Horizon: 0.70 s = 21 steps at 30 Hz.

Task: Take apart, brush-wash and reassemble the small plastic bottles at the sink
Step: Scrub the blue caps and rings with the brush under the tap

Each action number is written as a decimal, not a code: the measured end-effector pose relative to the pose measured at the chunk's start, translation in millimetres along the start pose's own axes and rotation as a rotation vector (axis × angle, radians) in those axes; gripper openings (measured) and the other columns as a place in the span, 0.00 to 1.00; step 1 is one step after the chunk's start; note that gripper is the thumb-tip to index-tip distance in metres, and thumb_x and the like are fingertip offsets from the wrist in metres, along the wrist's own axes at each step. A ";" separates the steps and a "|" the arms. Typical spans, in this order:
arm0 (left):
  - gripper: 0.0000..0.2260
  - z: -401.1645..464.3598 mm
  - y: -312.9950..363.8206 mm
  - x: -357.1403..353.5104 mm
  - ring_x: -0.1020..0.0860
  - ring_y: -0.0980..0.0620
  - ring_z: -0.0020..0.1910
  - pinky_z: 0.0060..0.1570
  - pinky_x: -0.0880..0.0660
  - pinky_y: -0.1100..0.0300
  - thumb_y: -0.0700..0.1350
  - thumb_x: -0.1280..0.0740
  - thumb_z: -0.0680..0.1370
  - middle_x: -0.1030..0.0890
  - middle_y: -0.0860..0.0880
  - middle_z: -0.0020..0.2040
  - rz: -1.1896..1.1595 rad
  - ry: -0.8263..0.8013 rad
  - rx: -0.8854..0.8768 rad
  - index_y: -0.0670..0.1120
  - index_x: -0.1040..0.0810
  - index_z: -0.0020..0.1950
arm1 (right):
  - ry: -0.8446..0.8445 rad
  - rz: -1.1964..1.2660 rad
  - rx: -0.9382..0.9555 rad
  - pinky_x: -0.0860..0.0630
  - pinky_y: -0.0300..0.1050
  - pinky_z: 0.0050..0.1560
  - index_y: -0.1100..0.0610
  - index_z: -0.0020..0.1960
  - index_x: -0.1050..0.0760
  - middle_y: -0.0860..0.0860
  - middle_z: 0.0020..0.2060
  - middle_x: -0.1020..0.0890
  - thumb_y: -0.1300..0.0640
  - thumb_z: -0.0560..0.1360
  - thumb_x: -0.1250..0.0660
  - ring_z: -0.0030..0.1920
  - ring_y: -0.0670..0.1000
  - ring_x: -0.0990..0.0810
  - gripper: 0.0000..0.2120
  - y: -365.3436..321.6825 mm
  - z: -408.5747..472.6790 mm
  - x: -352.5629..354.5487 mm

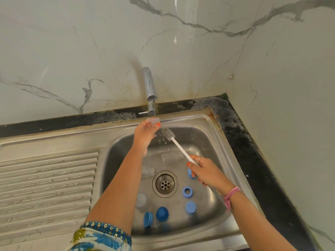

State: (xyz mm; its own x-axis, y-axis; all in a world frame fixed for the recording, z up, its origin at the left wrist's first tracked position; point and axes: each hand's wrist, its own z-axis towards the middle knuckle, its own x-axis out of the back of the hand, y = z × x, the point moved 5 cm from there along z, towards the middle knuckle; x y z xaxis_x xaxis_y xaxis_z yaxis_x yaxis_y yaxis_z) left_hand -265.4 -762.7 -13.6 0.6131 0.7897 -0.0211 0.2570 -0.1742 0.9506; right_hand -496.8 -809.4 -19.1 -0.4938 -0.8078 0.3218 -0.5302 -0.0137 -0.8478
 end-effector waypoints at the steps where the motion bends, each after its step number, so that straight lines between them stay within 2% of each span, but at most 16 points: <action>1: 0.08 2.2 0.1 0.2 0.23 0.55 0.56 0.57 0.27 0.58 0.44 0.28 0.76 0.20 0.55 0.53 -0.037 0.002 0.018 0.54 0.21 0.52 | -0.004 0.008 0.001 0.32 0.39 0.25 0.41 0.58 0.31 0.51 0.33 0.23 0.55 0.81 0.39 0.26 0.45 0.31 0.10 -0.8 0.6 -1.7; 4: 0.08 9.5 2.6 -1.9 0.24 0.55 0.55 0.59 0.28 0.57 0.46 0.29 0.76 0.21 0.53 0.54 -0.105 0.001 0.035 0.52 0.23 0.54 | -0.014 0.060 -0.011 0.32 0.39 0.25 0.42 0.57 0.30 0.51 0.34 0.23 0.55 0.80 0.39 0.26 0.46 0.31 0.10 -1.3 1.5 -6.0; 7: 0.04 16.0 7.4 -6.5 0.24 0.55 0.56 0.60 0.29 0.57 0.46 0.29 0.76 0.20 0.54 0.53 -0.117 -0.031 0.023 0.52 0.21 0.51 | -0.022 0.124 -0.026 0.33 0.39 0.25 0.42 0.55 0.29 0.52 0.34 0.23 0.56 0.80 0.38 0.27 0.46 0.31 0.09 -1.6 1.4 -8.0; 10: 0.05 22.6 13.3 -9.9 0.24 0.53 0.60 0.65 0.30 0.54 0.47 0.29 0.76 0.21 0.49 0.62 -0.129 -0.055 -0.011 0.52 0.19 0.51 | -0.023 0.154 -0.036 0.33 0.39 0.25 0.42 0.56 0.29 0.51 0.34 0.23 0.56 0.80 0.38 0.27 0.46 0.31 0.09 -1.1 1.5 -8.9; 13: 0.04 23.7 17.7 -10.8 0.26 0.54 0.63 0.68 0.33 0.52 0.51 0.27 0.74 0.28 0.47 0.69 -0.086 -0.044 -0.043 0.54 0.18 0.47 | -0.019 0.189 -0.052 0.33 0.39 0.25 0.47 0.60 0.28 0.51 0.33 0.23 0.57 0.80 0.38 0.27 0.45 0.31 0.11 1.2 2.5 -8.8; 15: 0.09 24.9 16.8 -10.9 0.32 0.52 0.70 0.69 0.35 0.49 0.56 0.24 0.69 0.36 0.51 0.75 -0.002 -0.058 -0.112 0.54 0.15 0.45 | -0.013 0.208 -0.060 0.33 0.39 0.25 0.49 0.62 0.27 0.51 0.33 0.23 0.57 0.80 0.38 0.27 0.45 0.32 0.11 2.3 3.3 -8.6; 17: 0.06 22.9 23.8 -12.9 0.37 0.52 0.73 0.70 0.36 0.49 0.53 0.25 0.71 0.41 0.57 0.76 0.123 -0.085 -0.213 0.55 0.15 0.46 | -0.011 0.224 -0.065 0.33 0.38 0.25 0.50 0.63 0.28 0.51 0.34 0.24 0.57 0.80 0.38 0.27 0.45 0.32 0.12 2.5 3.7 -9.2; 19: 0.04 19.1 34.2 -20.3 0.39 0.51 0.74 0.72 0.38 0.49 0.50 0.26 0.73 0.42 0.55 0.76 0.272 -0.168 -0.269 0.56 0.16 0.47 | -0.004 0.231 -0.070 0.34 0.38 0.24 0.50 0.64 0.28 0.51 0.34 0.24 0.58 0.80 0.38 0.27 0.45 0.32 0.13 1.3 4.5 -9.9; 21: 0.09 14.4 39.5 -25.2 0.45 0.51 0.77 0.74 0.43 0.51 0.48 0.26 0.74 0.47 0.52 0.78 0.410 -0.249 -0.292 0.51 0.15 0.53 | 0.013 0.242 -0.075 0.34 0.37 0.24 0.52 0.64 0.28 0.51 0.34 0.24 0.58 0.81 0.39 0.26 0.45 0.32 0.13 -0.6 5.5 -9.6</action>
State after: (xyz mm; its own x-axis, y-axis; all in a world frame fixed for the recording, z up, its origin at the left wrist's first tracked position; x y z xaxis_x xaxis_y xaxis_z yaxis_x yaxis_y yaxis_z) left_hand -260.0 -798.0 20.0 0.7860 0.5230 0.3298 -0.2358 -0.2395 0.9418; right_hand -488.0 -804.9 -24.0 -0.6211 -0.7745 0.1197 -0.4451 0.2229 -0.8673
